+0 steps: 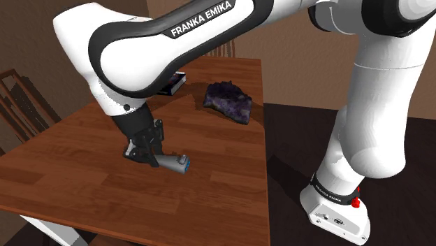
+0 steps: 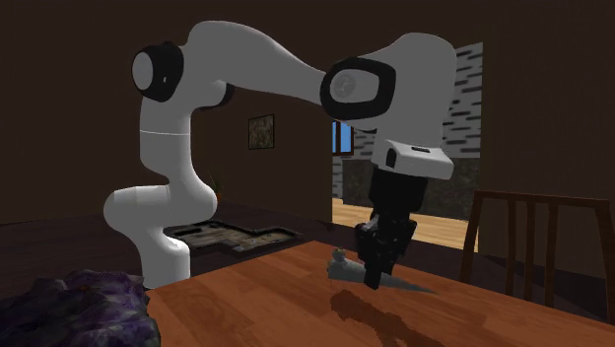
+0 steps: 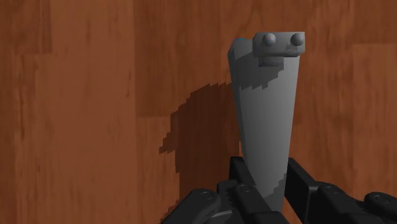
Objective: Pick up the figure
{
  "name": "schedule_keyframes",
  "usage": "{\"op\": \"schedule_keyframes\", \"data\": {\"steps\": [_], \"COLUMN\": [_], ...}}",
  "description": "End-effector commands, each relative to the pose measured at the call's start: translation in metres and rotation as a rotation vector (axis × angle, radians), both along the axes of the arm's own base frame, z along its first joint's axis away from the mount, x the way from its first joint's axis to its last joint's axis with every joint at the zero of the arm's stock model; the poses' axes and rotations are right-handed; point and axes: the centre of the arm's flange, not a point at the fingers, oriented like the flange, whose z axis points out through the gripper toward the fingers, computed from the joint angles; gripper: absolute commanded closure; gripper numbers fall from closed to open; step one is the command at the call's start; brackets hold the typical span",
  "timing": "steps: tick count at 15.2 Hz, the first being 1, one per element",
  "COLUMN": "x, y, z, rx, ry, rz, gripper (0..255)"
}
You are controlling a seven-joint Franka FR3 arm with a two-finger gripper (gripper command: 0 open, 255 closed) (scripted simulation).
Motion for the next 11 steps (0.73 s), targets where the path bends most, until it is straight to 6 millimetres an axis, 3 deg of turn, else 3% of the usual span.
{"op": "schedule_keyframes", "data": {"steps": [1,9,11], "x": [0.001,0.001,0.001], "y": [-0.001,-0.001,-0.001], "z": [0.011,0.053,0.054], "rx": [0.0,0.0,0.0], "ry": [0.0,0.0,0.0], "rz": [0.0,0.0,0.0], "gripper": [255,255,255]}}
